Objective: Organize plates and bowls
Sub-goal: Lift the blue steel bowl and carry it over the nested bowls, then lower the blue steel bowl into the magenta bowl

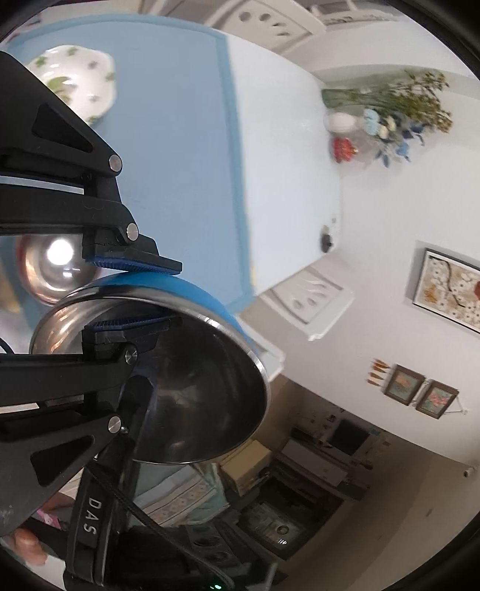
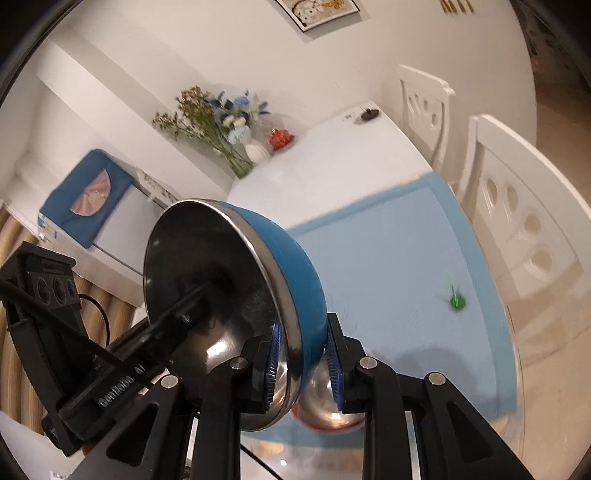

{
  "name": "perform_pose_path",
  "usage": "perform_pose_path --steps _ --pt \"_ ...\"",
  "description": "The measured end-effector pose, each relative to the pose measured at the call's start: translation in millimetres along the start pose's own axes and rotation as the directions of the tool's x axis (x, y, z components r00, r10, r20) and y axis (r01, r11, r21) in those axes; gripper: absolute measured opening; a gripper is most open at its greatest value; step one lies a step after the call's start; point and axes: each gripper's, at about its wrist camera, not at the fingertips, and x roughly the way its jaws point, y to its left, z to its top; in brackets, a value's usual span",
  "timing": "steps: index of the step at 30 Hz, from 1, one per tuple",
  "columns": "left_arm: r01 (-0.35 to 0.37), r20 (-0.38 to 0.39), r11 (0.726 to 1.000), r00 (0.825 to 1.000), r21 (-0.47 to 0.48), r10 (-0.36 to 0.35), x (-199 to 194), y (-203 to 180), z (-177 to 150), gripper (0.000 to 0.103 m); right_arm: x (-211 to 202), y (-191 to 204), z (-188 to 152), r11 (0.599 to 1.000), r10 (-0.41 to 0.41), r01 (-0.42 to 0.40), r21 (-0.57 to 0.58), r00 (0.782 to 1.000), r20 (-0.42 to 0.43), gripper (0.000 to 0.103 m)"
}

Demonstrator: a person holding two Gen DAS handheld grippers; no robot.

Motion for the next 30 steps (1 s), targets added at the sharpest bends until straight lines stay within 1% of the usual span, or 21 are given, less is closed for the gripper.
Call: perform_pose_path --steps 3,5,8,13,14,17,20,22,26,30 --pt "0.023 -0.047 0.999 0.999 -0.034 -0.024 -12 15 -30 0.018 7 11 -31 0.999 -0.041 0.042 0.010 0.998 -0.040 0.024" --pt "0.029 -0.079 0.997 0.996 -0.065 -0.034 -17 27 -52 0.018 17 13 -55 0.998 -0.044 0.048 0.045 0.995 -0.089 0.024" --pt "0.031 -0.121 0.996 0.992 -0.087 -0.042 -25 38 -82 0.018 30 14 -86 0.996 -0.043 0.054 0.076 0.989 -0.144 0.024" --pt "0.017 -0.206 0.994 0.978 -0.112 -0.040 -27 51 -133 0.017 48 12 -141 0.989 -0.069 0.095 0.109 0.972 -0.225 0.024" --pt "0.013 -0.226 0.993 0.973 -0.113 -0.038 -25 51 -142 0.016 53 11 -151 0.987 -0.088 0.118 0.107 0.964 -0.252 0.024" --pt "0.008 -0.270 0.992 0.962 -0.123 -0.041 -18 50 -165 0.016 59 2 -166 0.982 -0.103 0.144 0.124 0.951 -0.292 0.024" --pt "0.018 -0.289 0.990 0.956 -0.143 -0.059 -11 50 -172 0.016 62 -10 -168 0.978 -0.090 0.144 0.151 0.945 -0.314 0.024" --pt "0.024 -0.280 0.989 0.958 -0.144 -0.064 -6 49 -167 0.016 63 -15 -160 0.980 -0.090 0.139 0.142 0.948 -0.305 0.024" --pt "0.010 -0.262 0.991 0.964 -0.132 -0.045 8 44 -145 0.016 65 -13 -139 0.984 -0.118 0.150 0.099 0.954 -0.276 0.024" --pt "-0.025 -0.238 0.995 0.971 -0.097 0.001 30 40 -120 0.016 76 -19 -111 0.984 -0.139 0.162 0.073 0.958 -0.251 0.024"
